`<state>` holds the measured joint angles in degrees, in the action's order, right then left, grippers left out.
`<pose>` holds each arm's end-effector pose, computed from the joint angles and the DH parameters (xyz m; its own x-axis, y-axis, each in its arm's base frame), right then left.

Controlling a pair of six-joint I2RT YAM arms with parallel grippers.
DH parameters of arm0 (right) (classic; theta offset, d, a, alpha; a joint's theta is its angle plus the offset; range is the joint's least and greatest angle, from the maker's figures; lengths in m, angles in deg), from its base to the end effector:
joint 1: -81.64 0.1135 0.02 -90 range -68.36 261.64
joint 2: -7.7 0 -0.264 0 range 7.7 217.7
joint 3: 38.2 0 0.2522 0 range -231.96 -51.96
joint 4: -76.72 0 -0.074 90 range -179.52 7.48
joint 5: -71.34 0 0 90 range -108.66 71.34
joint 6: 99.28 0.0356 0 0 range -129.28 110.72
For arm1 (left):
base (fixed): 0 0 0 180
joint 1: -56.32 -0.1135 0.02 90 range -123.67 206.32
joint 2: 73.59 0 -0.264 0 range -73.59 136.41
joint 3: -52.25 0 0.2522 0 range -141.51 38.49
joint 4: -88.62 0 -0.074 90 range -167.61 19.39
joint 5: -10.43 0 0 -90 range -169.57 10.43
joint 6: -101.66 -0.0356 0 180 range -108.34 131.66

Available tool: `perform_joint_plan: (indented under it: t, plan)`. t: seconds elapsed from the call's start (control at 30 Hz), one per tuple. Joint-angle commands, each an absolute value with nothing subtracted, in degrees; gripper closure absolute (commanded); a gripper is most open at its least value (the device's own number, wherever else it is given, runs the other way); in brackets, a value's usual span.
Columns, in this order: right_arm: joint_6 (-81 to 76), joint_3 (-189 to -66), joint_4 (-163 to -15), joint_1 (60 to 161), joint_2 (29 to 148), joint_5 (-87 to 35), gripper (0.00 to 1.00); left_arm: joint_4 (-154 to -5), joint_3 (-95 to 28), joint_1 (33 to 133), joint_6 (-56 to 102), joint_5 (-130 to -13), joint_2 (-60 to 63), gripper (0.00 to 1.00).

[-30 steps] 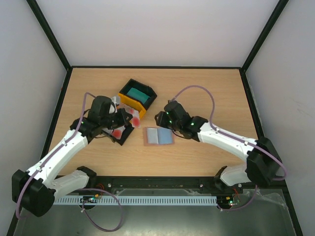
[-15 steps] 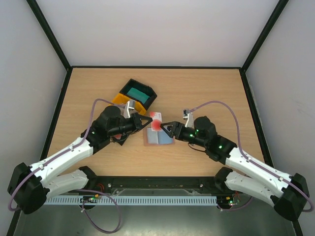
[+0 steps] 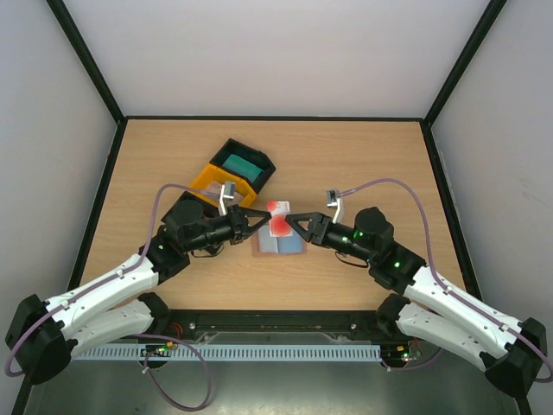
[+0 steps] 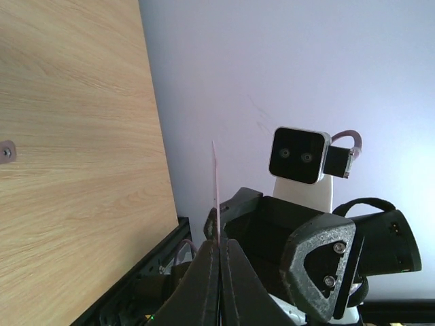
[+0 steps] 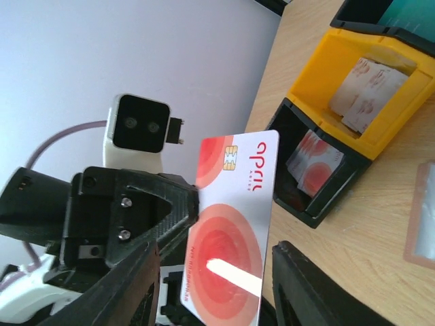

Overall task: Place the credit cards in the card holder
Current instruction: Pick up the credit card from the storage box.

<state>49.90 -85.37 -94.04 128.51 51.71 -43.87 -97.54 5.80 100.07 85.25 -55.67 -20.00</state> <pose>0.1172 0.1472 0.2996 -0.8528 0.2261 -0.4707 -0.4245 0.2249 0.8771 0.1490 -0.1626 0.2928 -0.8907 -0.3615 -0.2758 0.2494 0.1188 -0.9611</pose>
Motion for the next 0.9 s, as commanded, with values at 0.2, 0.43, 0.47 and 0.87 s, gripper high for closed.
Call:
perform_joint_plan:
  t: [0.2,0.43,0.47,0.87]
  plan:
    - [54.5,-84.4,-101.8,128.3,54.1,-49.5,0.69,-103.5,5.5,100.5,87.3,-54.3,-21.6,0.97]
    - [56.6,-85.0,-105.7,128.3,56.5,-49.7,0.78,-101.5,5.0,100.4,85.9,-54.3,-23.1,0.98]
    - [56.4,-85.2,-104.9,128.3,56.6,-48.9,0.77,-100.9,5.0,100.4,85.4,-54.6,-23.3,0.98]
    - [61.7,-83.5,-111.7,128.2,55.7,-49.0,0.98,-99.6,5.8,100.4,84.6,-55.1,-24.6,0.77]
